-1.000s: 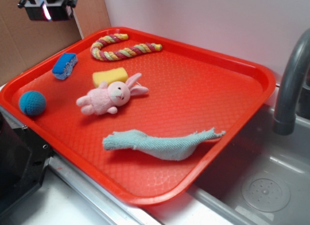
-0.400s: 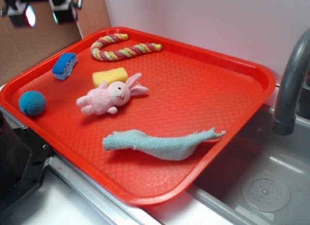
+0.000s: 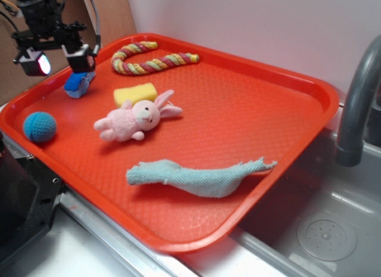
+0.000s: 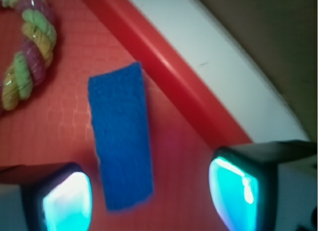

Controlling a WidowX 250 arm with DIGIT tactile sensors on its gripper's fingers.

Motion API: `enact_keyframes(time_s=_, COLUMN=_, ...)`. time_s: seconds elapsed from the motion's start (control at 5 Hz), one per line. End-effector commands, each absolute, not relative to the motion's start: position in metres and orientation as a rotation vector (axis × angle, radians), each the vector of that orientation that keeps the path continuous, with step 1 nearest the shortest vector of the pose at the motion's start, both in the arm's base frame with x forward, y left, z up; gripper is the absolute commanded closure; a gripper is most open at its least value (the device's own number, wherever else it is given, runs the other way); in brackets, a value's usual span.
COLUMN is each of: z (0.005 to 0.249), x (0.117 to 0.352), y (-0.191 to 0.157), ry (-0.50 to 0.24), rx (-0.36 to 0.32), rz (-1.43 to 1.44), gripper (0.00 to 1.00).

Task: Grab the blue sponge.

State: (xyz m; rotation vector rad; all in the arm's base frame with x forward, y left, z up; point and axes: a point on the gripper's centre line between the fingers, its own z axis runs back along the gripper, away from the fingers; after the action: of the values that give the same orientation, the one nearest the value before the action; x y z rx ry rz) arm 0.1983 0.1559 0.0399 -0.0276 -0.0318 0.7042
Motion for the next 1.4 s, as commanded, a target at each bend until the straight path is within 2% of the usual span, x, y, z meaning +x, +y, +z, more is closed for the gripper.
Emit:
enact_keyframes(time_s=0.0, z=0.022, x=0.216, y=0.130, ry=-0.055, rx=-0.008, rz=0.604, gripper=0.00)
enact_keyframes(time_s=0.2, z=0.018, x=0.216, y=0.123, ry=-0.050, rx=-0.013, rz=0.598, gripper=0.00)
enact_keyframes(time_s=0.4, z=-0.004, x=0.209, y=0.115, ry=0.004, rx=0.011, rz=0.606, gripper=0.16)
enact_keyframes(time_s=0.6, z=0.008, x=0.204, y=0.114, ry=0.006, rx=0.016, rz=0.605, gripper=1.00)
enact_keyframes(time_s=0.8, z=0.057, x=0.196, y=0.106, ry=-0.075, rx=-0.001, rz=0.530, gripper=1.00)
enact_keyframes(time_s=1.0, z=0.106, x=0.180, y=0.080, ry=-0.123, rx=-0.063, rz=0.434, gripper=1.00)
enact_keyframes(time_s=1.2, z=0.156, x=0.178, y=0.052, ry=-0.114, rx=-0.055, rz=0.344, gripper=1.00)
